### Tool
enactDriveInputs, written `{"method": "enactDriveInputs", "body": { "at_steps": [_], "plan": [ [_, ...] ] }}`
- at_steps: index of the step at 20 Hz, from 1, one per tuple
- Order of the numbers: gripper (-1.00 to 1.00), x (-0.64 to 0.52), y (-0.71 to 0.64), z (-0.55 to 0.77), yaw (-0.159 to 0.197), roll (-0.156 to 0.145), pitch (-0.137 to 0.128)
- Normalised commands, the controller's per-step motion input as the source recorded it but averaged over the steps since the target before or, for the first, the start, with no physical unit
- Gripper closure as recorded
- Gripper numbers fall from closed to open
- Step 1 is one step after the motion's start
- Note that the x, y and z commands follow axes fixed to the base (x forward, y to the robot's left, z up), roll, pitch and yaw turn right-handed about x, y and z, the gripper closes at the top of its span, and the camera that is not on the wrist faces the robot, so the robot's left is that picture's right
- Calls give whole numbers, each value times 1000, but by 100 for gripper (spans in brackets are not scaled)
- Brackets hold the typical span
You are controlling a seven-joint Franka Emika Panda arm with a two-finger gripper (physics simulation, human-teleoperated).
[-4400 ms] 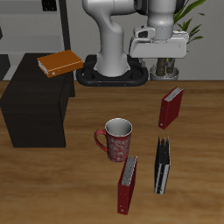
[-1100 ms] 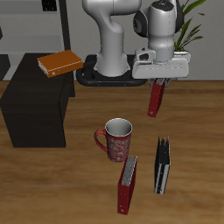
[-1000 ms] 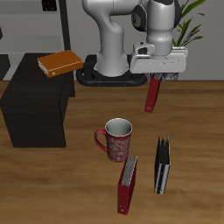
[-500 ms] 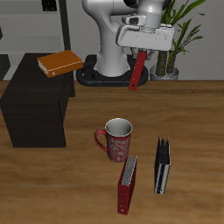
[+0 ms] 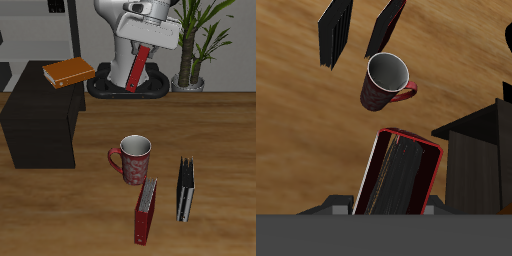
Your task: Place the orange book flat on top of the shelf and place the left red book flat on top of the shelf
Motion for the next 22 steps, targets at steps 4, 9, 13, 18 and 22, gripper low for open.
{"method": "enactDriveInputs", "body": {
  "at_steps": [4,9,13,18,22],
  "plan": [
    [100,165,-444,374,9,-69,24],
    [100,190,-464,301,-21,-56,48],
    [100,174,-566,379,28,85,64],
    [100,-37,-536,418,-16,69,-22],
    [100,-10,-554,295,-29,-93,-40]
  ]
}}
